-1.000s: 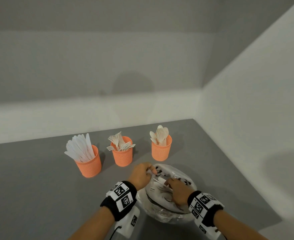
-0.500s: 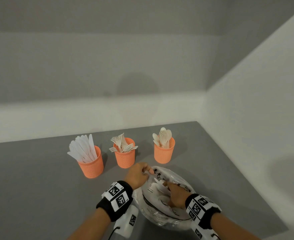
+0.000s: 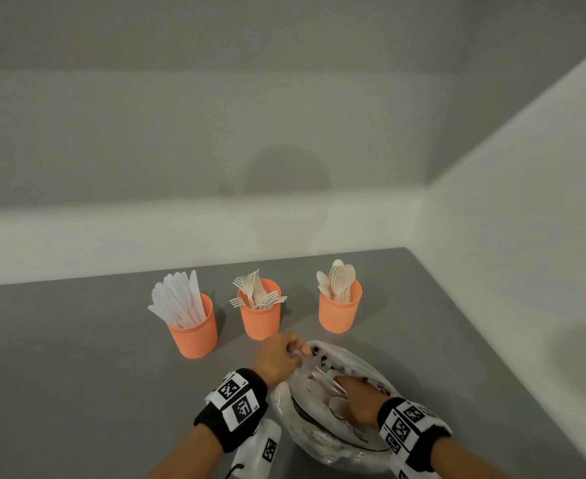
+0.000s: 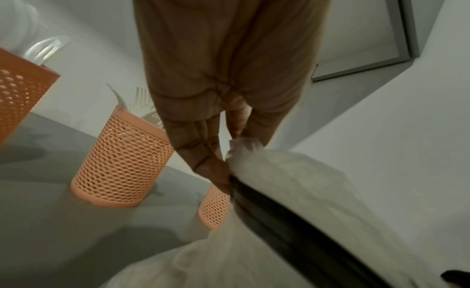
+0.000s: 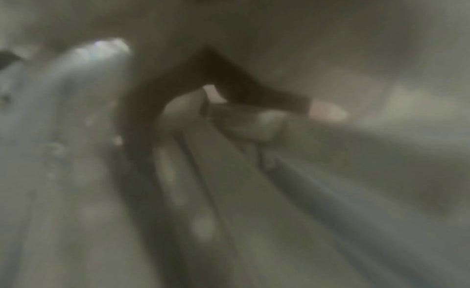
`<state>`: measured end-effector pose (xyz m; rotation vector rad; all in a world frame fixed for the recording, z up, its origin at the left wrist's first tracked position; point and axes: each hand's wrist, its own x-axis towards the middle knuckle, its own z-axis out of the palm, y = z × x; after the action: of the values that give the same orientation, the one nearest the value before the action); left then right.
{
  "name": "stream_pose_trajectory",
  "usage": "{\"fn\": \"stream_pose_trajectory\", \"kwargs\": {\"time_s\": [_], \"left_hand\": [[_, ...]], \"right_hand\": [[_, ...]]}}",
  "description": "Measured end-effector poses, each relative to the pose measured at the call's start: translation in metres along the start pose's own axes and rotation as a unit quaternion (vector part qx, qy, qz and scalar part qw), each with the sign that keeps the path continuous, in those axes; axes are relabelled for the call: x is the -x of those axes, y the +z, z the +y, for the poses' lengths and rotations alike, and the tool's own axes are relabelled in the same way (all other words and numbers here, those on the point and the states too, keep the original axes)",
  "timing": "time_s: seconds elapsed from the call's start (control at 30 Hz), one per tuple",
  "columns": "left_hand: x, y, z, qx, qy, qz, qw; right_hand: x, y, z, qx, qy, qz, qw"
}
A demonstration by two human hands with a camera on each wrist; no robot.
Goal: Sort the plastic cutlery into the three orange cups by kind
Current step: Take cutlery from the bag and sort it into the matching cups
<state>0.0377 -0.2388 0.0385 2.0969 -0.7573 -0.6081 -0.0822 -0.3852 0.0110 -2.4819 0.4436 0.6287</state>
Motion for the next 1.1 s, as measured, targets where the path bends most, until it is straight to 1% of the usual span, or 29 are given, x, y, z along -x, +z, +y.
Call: {"fn": "stream_pose_trajectory", "kwargs": {"time_s": [0.17, 0.37, 0.43, 0.5, 0.63, 0.77, 0.9, 0.93, 1.0, 1.03, 1.1], "left_hand": [[-0.002, -0.004, 0.000, 0.009, -0.001, 0.023, 1.000], [-0.001, -0.003, 0.002, 0.027, 0.001, 0.048, 0.999], [-0.001, -0.003, 0.002, 0.031, 0.000, 0.047, 0.998], [0.000, -0.002, 0.002, 0.033, 0.001, 0.050, 0.998], [0.003, 0.001, 0.002, 0.028, 0.000, 0.051, 0.998], [0.007, 0.002, -0.001, 0.009, 0.005, 0.010, 1.000], [0.009, -0.005, -0.003, -0.006, 0.011, -0.010, 1.000], [0.011, -0.006, -0.001, -0.008, 0.013, -0.005, 1.000], [0.013, -0.008, 0.003, -0.003, 0.029, 0.040, 0.999], [0.014, -0.009, 0.006, 0.016, 0.037, 0.076, 0.996], [0.019, -0.012, 0.019, 0.100, 0.040, 0.135, 0.985]], "right_hand": [[0.004, -0.011, -0.003, -0.039, 0.004, 0.007, 0.999], [0.002, -0.025, -0.002, -0.035, -0.035, 0.065, 0.997], [0.001, -0.026, -0.001, -0.058, -0.054, 0.088, 0.993], [0.003, -0.026, -0.001, -0.109, -0.063, 0.114, 0.985], [0.009, -0.030, -0.007, -0.235, -0.113, 0.151, 0.954], [0.010, -0.037, -0.015, -0.345, -0.125, 0.175, 0.914], [0.011, -0.041, -0.022, -0.376, -0.140, 0.199, 0.894], [0.012, -0.042, -0.024, -0.380, -0.142, 0.206, 0.890], [0.015, -0.045, -0.029, -0.400, -0.142, 0.222, 0.878], [0.016, -0.048, -0.032, -0.414, -0.144, 0.233, 0.868], [0.016, -0.058, -0.043, -0.447, -0.152, 0.264, 0.841]]}}
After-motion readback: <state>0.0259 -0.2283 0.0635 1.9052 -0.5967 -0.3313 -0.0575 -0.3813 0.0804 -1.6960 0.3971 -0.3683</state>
